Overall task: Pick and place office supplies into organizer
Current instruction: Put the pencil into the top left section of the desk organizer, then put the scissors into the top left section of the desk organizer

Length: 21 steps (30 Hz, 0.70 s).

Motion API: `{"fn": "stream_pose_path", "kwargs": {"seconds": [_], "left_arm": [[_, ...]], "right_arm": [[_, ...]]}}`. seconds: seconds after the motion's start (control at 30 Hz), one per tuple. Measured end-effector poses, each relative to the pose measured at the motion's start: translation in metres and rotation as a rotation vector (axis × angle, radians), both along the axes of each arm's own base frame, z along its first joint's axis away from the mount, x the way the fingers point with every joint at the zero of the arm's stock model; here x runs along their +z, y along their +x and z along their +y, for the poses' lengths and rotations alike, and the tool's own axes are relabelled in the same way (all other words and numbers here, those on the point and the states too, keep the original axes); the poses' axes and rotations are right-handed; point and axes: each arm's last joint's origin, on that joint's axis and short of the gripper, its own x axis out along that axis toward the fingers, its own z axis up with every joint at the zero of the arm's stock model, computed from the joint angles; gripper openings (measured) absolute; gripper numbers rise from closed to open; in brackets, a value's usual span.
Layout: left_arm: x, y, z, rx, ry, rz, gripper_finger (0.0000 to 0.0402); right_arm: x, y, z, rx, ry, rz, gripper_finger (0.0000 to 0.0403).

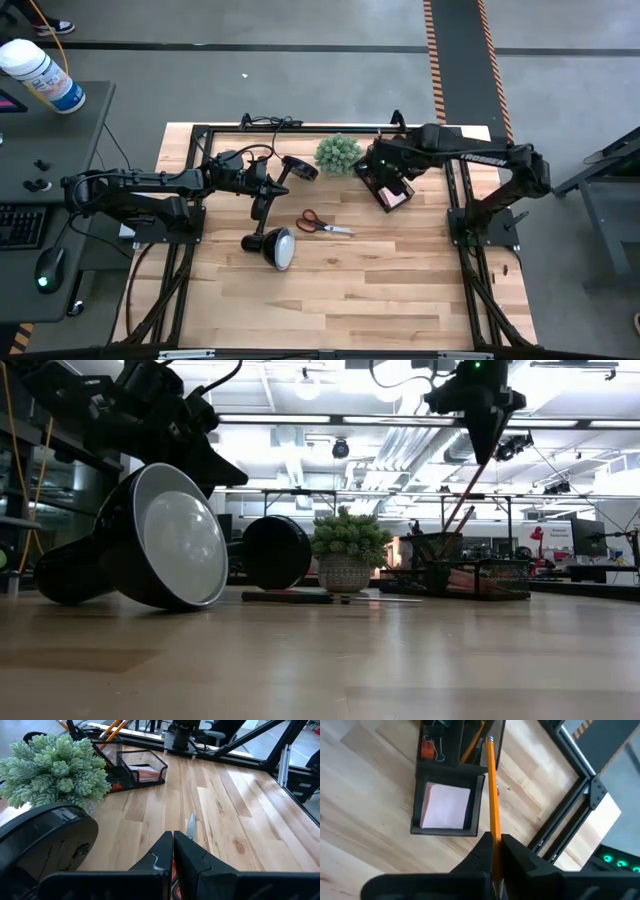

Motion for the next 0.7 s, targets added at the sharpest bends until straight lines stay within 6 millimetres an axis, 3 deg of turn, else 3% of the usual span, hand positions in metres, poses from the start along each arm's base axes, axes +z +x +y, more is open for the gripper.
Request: {"fn": "stream_pose_path", "kwargs": {"seconds": [0.33,0.7], "left_arm": [[0.0,0.0,0.0,0.0,0.0,0.0,0.0003],[-0.001,0.0,0.0,0.0,-0.005,0.014,0.0003]], "right_arm": [[-0.006,0.003,-0.031,0.015,0.118,-0.055,0.0005],[-0.03,0.016,-0.05,0.061,0.132,0.071,0.001]]}}
